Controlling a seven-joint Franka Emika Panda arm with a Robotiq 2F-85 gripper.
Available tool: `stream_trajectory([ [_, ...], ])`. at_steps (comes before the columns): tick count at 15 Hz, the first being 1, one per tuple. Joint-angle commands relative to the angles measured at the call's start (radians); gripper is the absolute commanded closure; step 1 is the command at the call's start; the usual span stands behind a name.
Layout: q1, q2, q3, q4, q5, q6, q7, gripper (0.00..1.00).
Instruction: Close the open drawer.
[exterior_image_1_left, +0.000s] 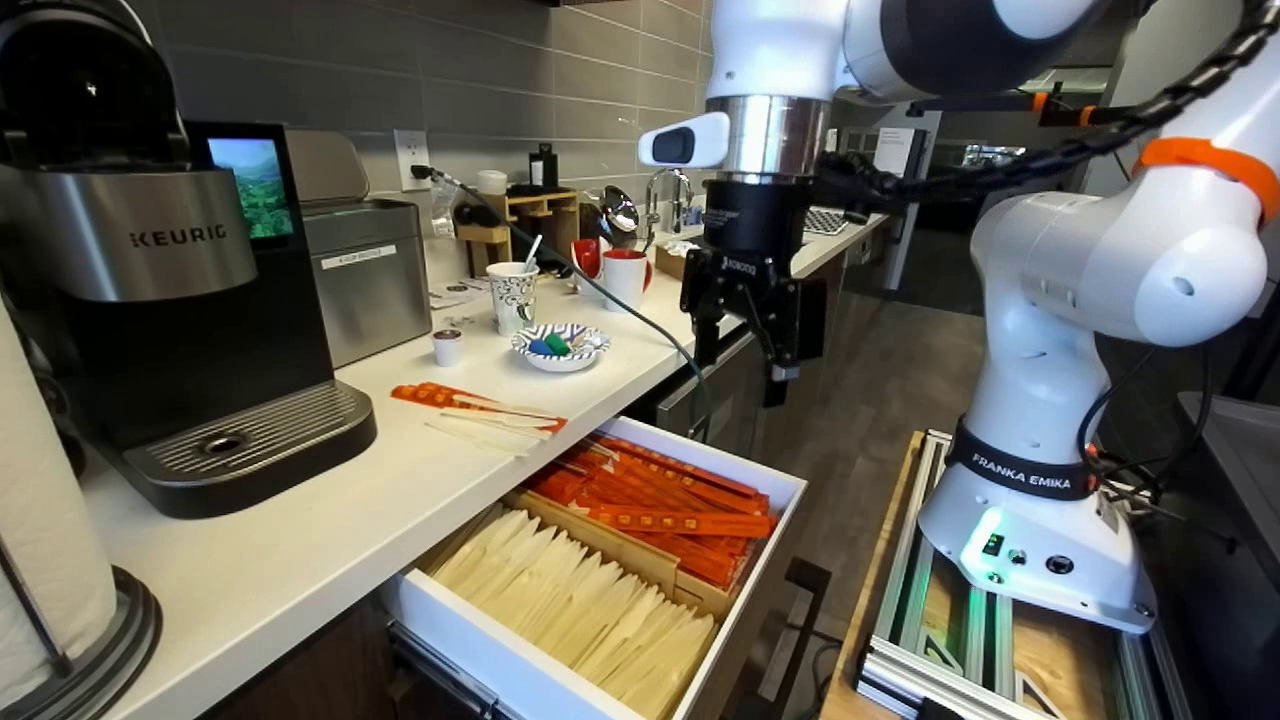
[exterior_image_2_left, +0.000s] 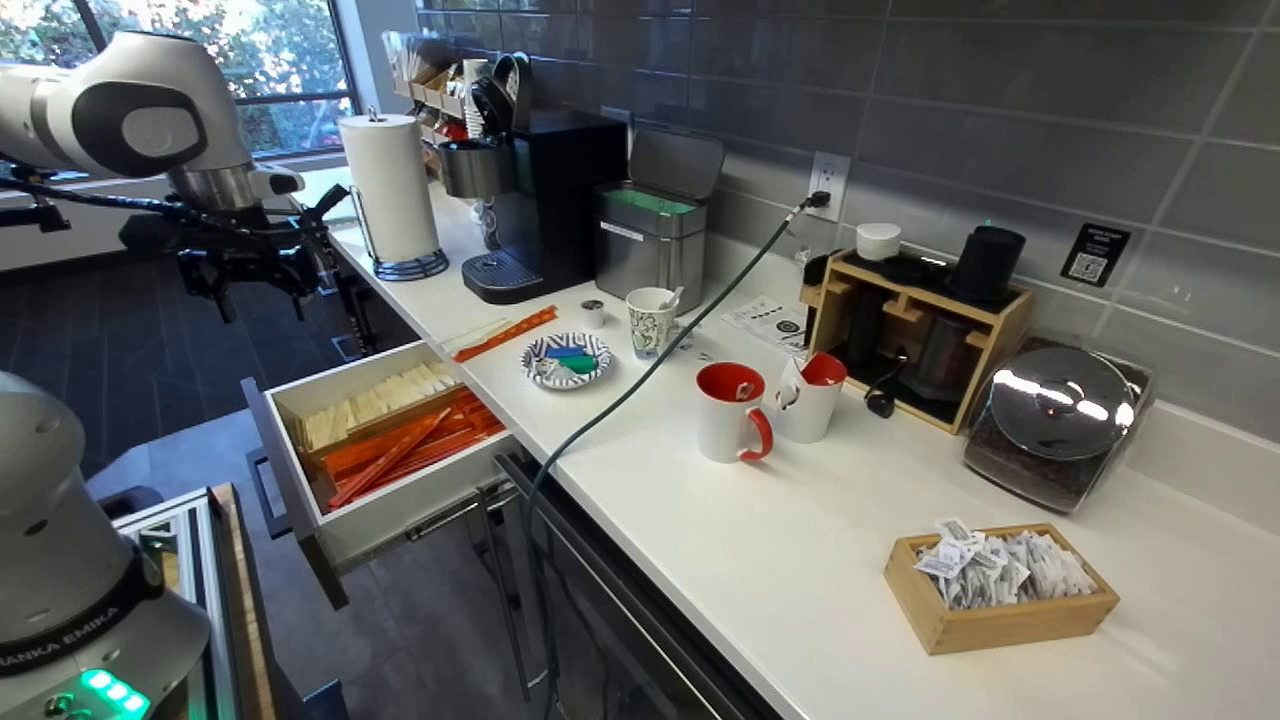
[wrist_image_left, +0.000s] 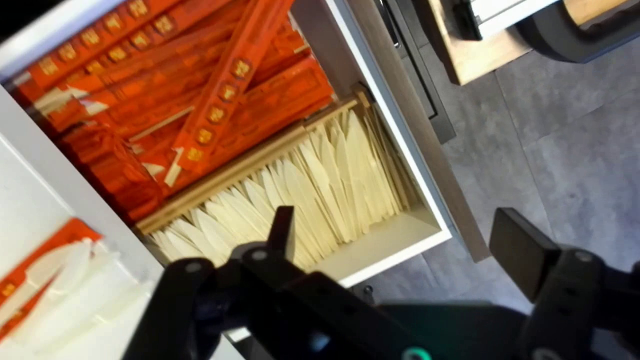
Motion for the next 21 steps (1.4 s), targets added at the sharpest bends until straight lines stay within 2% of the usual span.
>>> stream_trajectory([
  [1,0.126,0.115,0.025,0.000,0.061,0.148,-0.086,0.00],
  [5,0.256,0.265,0.004,-0.005,0.063,0.300,-0.215,0.00],
  [7,0.286,0.340,-0.017,-0.007,0.052,0.351,-0.314,0.00],
  [10,0.266,0.436,-0.028,-0.009,0.013,0.344,-0.467,0.00],
  [11,0.259,0.371,0.000,-0.009,0.037,0.330,-0.383,0.00],
  [13,0.245,0.402,0.004,-0.002,0.039,0.330,-0.398,0.00],
  [17,0.249,0.386,0.005,0.002,0.038,0.331,-0.396,0.00],
  [21,0.235,0.490,0.000,0.001,0.050,0.446,-0.432,0.00],
])
